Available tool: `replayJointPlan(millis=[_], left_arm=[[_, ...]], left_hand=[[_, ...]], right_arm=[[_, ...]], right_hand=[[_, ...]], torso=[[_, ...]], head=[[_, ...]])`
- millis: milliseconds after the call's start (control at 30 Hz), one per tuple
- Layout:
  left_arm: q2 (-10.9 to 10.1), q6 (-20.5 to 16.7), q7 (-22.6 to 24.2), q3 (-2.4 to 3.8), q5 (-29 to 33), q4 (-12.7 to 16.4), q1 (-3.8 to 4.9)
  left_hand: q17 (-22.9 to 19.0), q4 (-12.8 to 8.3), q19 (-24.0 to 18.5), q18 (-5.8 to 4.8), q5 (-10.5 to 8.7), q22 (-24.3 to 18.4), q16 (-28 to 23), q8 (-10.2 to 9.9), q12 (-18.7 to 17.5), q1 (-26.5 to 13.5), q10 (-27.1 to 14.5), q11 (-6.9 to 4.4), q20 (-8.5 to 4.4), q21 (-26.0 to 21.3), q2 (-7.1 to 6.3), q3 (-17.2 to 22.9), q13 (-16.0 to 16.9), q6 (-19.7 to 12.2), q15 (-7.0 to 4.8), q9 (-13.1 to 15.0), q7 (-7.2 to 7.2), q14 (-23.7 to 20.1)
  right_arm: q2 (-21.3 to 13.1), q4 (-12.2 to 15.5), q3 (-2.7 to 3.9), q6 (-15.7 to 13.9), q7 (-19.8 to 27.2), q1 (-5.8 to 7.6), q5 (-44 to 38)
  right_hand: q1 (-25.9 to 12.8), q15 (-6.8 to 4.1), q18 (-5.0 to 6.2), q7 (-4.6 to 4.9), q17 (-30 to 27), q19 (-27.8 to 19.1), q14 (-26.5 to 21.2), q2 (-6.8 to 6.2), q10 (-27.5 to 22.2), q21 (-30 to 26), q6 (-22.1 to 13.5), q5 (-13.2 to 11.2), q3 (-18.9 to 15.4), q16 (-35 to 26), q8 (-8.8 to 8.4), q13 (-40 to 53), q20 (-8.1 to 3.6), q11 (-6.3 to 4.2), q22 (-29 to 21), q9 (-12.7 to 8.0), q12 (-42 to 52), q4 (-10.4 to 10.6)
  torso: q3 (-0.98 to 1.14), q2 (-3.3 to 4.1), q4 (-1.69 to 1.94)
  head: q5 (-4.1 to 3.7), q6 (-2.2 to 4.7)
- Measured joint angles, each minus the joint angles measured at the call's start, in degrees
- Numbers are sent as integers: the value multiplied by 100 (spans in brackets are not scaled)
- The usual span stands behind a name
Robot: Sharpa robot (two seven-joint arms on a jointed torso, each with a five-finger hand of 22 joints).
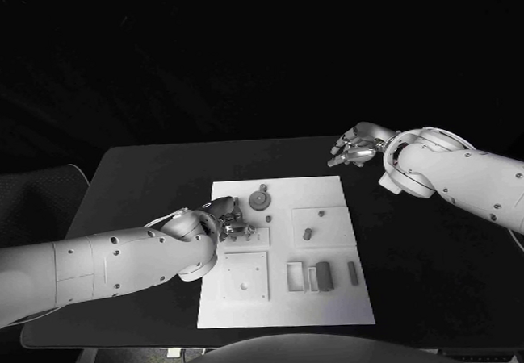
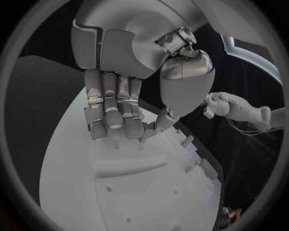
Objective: Assemble the parts on the task board
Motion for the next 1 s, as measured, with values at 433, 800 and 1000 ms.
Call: replayJointPlan(millis=[433, 800, 1000], left_arm=[[-5, -45, -17, -2, -24, 62, -66], [21, -48, -24, -2, -26, -34, -80], [53, -33, -37, 1, -31, -69, -78]], left_hand=[[-6, 0, 9, -1, 23, -1, 16, 0, 0, 0, 21, -17, 10, 0, 0, 0, -6, 0, -20, -8, 0, 20], [-8, 12, 9, 0, 22, -2, 16, 1, 22, 0, 9, -28, 11, 0, 0, 12, -5, 0, -20, -14, 1, 21], [-11, 12, 12, 0, 21, -2, 16, 11, 22, 0, 9, -28, 14, 3, 0, 12, -5, 0, -20, -13, 1, 21]], right_arm=[[-3, -4, 0, 16, -1, -8, 0], [0, -10, 0, 24, -2, -10, 0], [4, -14, 0, 29, -2, -11, 0]], right_hand=[[0, 7, -22, -1, 0, 0, -2, 0, 0, 0, -2, 0, 0, 0, 0, 0, 0, 0, 0, 0, 23, 0], [0, 17, -24, 0, 0, 0, 8, 0, 0, 0, -5, 0, 0, 0, 0, 1, 0, 0, 0, 0, 23, 0], [0, 19, -26, 0, 0, 0, 9, 0, 0, 0, -6, 0, 0, 0, 0, 1, 0, 0, 0, -5, 22, 0]], torso=[[0, 0, -3], [2, 0, -4], [1, 0, -7]], head=[[-2, -43], [-3, -59], [-9, -74]])
